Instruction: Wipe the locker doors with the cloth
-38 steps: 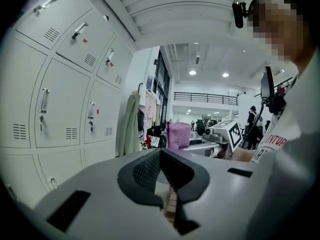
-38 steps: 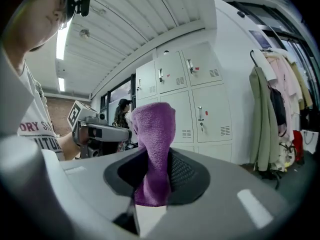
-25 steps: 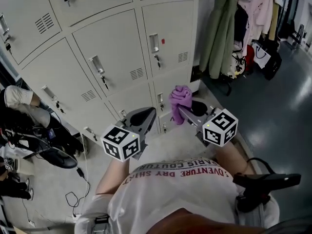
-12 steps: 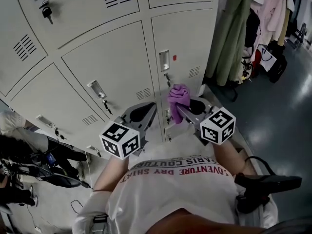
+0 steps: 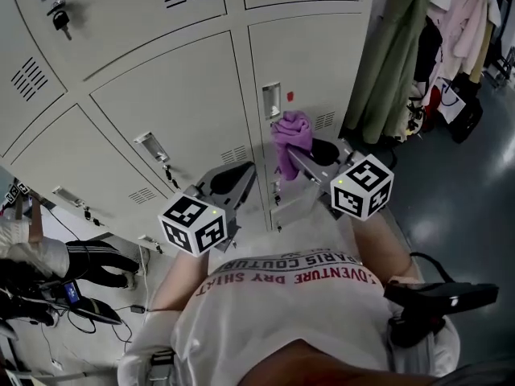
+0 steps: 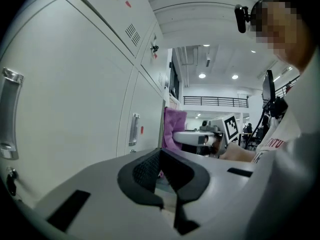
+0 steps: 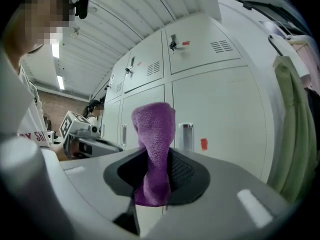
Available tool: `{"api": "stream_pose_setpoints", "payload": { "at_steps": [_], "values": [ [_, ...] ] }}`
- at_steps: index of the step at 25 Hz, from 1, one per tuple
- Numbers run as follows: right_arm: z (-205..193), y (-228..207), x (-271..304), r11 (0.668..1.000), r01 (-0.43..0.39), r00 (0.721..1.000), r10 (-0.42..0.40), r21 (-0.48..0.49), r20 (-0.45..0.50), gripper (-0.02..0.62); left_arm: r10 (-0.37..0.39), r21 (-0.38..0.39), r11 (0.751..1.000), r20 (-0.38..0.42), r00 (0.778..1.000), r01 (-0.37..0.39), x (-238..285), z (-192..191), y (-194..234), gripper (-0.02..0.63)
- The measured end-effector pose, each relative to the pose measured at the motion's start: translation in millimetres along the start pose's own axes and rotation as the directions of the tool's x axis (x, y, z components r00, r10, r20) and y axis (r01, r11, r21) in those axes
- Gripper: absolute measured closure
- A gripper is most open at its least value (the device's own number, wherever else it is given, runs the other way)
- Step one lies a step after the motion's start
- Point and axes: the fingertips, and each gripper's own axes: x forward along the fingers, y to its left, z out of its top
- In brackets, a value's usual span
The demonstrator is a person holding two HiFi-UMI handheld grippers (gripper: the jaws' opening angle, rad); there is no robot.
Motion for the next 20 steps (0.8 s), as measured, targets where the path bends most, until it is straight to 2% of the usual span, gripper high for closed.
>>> {"api": "stream_pose_setpoints", "payload": {
  "at_steps": [6, 11, 15, 20],
  "values": [
    [90.3, -11.6, 19.4, 0.985, 0.024, 0.991, -0.002, -0.169, 0.130, 0.503, 0.038, 0.014, 0.999, 0.018, 0.999, -0.039, -5.1, 10.7, 8.0, 0.606],
    [148.8, -19.2, 34.2, 0.972, 0.060, 0.974, -0.008, -0.226, 0.225, 0.503, 0.058, 0.027, 0.998, 0.024, 0.998, -0.059, -10.7, 16.6, 12.2, 0.606],
    [158.6, -29.2, 57.0, 0.969, 0.083, 0.974, -0.029, -0.233, 0.225, 0.503, 0.076, 0.037, 0.996, 0.032, 0.997, -0.077, -15.4, 22.5, 16.5, 0.606],
    [147.6, -44.8, 82.7, 0.960, 0.131, 0.980, -0.088, -0.248, 0.177, 0.503, 0.085, 0.031, 0.996, 0.032, 0.996, -0.086, -14.8, 19.9, 21.2, 0.606]
  ]
}}
